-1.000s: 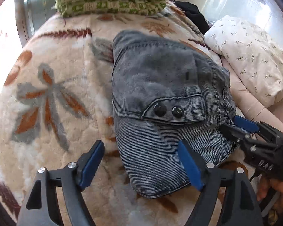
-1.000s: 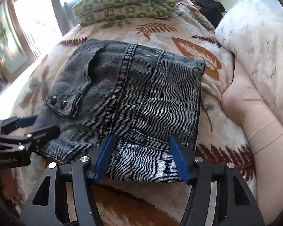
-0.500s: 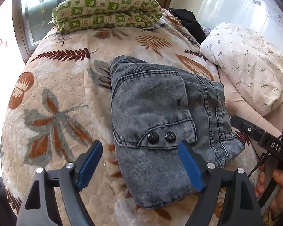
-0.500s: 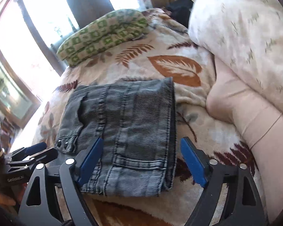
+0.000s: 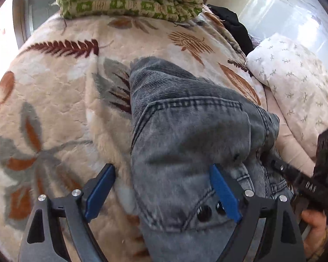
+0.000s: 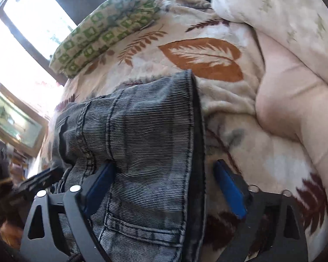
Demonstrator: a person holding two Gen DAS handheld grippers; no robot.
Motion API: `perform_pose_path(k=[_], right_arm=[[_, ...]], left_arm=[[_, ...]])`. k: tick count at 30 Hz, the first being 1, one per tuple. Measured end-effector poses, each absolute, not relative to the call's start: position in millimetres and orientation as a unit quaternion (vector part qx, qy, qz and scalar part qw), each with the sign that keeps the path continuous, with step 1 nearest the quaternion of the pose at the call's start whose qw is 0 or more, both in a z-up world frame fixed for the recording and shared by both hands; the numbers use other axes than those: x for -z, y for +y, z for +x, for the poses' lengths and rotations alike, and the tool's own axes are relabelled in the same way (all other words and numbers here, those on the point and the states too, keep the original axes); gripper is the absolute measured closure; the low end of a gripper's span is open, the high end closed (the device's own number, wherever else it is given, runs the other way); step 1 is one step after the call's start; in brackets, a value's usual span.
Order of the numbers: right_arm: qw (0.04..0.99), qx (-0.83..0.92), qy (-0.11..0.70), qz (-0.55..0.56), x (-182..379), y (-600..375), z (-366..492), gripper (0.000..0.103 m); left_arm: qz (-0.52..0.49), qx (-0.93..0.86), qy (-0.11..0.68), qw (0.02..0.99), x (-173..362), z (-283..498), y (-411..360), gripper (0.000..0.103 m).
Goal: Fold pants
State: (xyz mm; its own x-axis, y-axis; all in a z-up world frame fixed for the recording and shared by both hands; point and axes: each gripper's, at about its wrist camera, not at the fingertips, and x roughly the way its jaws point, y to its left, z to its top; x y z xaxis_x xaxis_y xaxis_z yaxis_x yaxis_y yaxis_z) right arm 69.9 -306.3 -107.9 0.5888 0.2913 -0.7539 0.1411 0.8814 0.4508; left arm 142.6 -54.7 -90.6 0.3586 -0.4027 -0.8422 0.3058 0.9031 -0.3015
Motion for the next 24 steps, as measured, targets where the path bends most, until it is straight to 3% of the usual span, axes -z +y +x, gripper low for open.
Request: perform_pose_path(k=[2,6,8,11,15,24], right_arm=[[0.859,-0.054,0.449,0.238,108.2,-304.3,69.8,0.042],[0.859,-0.063,0.443,0.25,108.3,-304.0,68.6,0.053],[0.858,-0.07,0.44,0.257,103.7,-300.5,68.0,0.064],[0.863,-0.082,0.428,0.258,89.4,-293.7,64.9,0.073],[0.869,-0.101,0.407,0.263,67.4,-288.0,59.7,0.076],[0.889,-0.124,0.37,0.241,20.1,-272.2,70.7,0.077]], left_arm=[[-0.043,0.22,0.521,0.823,92.1,143.7,-59.5,0.018],[-0.04,0.219,0.512,0.829,89.5,138.1,-61.5,0.032],[-0.044,0.213,0.508,0.833,85.6,134.5,-59.2,0.041],[-0.047,0.206,0.498,0.841,73.4,129.7,-54.2,0.057],[-0.074,0.216,0.489,0.842,54.3,128.3,-43.7,0.076],[-0.05,0.231,0.443,0.865,-2.6,136.5,-49.1,0.076]])
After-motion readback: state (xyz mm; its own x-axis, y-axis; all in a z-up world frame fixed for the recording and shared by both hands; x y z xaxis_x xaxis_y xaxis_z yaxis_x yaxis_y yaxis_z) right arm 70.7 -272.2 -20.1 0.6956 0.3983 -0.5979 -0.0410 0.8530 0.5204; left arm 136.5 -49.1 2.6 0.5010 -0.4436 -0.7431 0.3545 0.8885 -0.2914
